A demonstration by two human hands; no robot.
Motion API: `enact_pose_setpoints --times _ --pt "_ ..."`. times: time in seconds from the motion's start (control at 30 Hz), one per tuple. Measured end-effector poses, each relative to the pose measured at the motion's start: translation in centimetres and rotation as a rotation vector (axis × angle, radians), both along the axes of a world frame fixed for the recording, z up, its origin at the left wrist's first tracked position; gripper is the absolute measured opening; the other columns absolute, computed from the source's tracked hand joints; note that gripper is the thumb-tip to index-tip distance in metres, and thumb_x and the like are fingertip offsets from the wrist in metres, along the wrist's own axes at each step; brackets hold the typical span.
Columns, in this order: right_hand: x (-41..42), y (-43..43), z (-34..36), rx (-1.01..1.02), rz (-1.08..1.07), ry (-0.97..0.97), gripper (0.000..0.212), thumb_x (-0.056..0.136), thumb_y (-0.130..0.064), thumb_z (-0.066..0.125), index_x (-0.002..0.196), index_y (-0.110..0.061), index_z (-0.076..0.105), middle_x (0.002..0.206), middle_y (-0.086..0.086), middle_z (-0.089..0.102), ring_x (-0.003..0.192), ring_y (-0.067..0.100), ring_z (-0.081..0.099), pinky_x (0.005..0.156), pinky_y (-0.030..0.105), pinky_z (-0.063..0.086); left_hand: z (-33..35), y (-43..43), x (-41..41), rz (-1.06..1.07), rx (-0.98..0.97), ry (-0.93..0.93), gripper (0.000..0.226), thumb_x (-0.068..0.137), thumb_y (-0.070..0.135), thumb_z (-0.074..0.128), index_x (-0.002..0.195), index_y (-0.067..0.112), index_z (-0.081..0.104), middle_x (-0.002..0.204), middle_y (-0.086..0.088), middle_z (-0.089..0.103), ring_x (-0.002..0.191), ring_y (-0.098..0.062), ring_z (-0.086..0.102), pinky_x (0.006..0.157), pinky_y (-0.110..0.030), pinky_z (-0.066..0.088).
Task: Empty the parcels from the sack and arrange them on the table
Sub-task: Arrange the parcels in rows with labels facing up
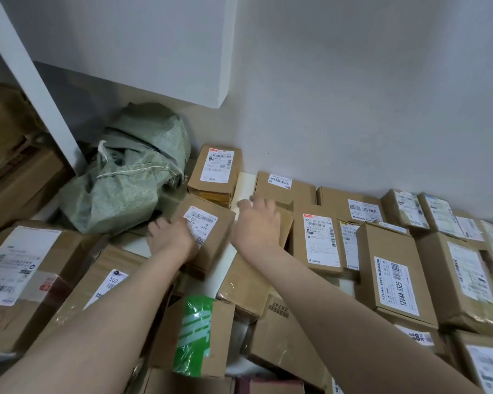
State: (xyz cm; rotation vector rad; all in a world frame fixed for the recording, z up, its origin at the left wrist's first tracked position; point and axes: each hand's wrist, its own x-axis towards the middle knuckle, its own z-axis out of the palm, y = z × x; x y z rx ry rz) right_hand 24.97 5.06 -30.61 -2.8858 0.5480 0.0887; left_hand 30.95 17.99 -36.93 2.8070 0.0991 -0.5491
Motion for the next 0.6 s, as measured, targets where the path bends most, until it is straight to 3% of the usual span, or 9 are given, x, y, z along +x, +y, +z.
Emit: enact_pose_setpoints --times 0.07,0.13,0.2,0.3,0.43,0.53,0.6 --pt "-0.5 -1.3 -0.2 -0.100 -0.216 -0.004 0.065 0.083 -0.038 0.060 0.140 -0.016 0.037 0.147 0.014 0.026 0.132 0.036 0.026 0.102 0.047 0.031 0.0 -1.0 -0.6 0.011 -0.004 -0.091 0.049 0.090 0.032 0.055 0.137 0.024 0.047 0.144 -0.014 0.033 0.132 -0.034 0.027 0.116 -0.039 0.018" --pt "-1.2 -1.7 -0.4 0.038 -0.374 0.091 0.091 0.078 -0.057 0.063 0.148 -0.019 0.019 0.155 0.015 0.006 0.137 0.040 0.019 0.103 0.053 0.030 0.3 -2.2 -1.0 0.004 -0.046 -0.124 0.046 0.092 0.031 0.051 0.137 0.025 0.049 0.145 -0.014 0.034 0.134 -0.034 0.026 0.117 -0.039 0.016" --pt "-1.6 -1.4 -1.0 0.232 -0.453 0.167 0.106 0.073 -0.058 0.068 0.150 -0.021 0.005 0.156 0.013 -0.002 0.135 0.043 0.021 0.101 0.053 0.033 1.0 -3.6 -1.5 -0.027 -0.113 -0.091 0.047 0.092 0.035 0.052 0.138 0.028 0.048 0.149 -0.012 0.033 0.136 -0.033 0.026 0.116 -0.038 0.019" --pt "-1.8 -1.7 -1.3 0.418 -0.546 0.096 0.103 0.073 -0.049 0.072 0.147 -0.018 0.008 0.150 0.012 0.008 0.126 0.044 0.033 0.095 0.047 0.039 2.1 -4.7 -2.0 -0.059 -0.269 -0.080 0.044 0.093 0.035 0.053 0.137 0.031 0.049 0.144 -0.011 0.043 0.132 -0.033 0.033 0.111 -0.038 0.029" --pt "-1.5 -5.0 -0.1 0.624 -0.537 -0.114 0.096 0.075 -0.045 0.070 0.147 -0.012 0.015 0.147 0.011 0.018 0.127 0.040 0.040 0.101 0.044 0.040 3.4 -3.9 -1.8 0.033 -0.520 -0.039 0.038 0.096 0.022 0.049 0.133 0.026 0.055 0.134 -0.004 0.057 0.122 -0.027 0.051 0.098 -0.034 0.044" --pt "-1.9 -6.9 0.4 0.838 -0.532 -0.209 0.081 0.076 -0.040 0.066 0.143 -0.017 0.026 0.144 0.005 0.028 0.123 0.029 0.045 0.101 0.038 0.040 3.9 -3.8 -2.0 0.041 -0.520 0.026 0.035 0.100 0.030 0.045 0.134 0.024 0.055 0.133 -0.003 0.057 0.118 -0.026 0.054 0.091 -0.030 0.044" --pt "-2.2 -7.4 -0.2 1.045 -0.613 -0.228 0.083 0.066 -0.046 0.064 0.138 -0.028 0.027 0.136 0.003 0.042 0.114 0.026 0.055 0.098 0.044 0.048 4.1 -4.4 -2.5 0.060 -0.545 0.112 0.039 0.102 0.039 0.040 0.133 0.019 0.055 0.132 -0.005 0.057 0.119 -0.027 0.053 0.092 -0.032 0.043"
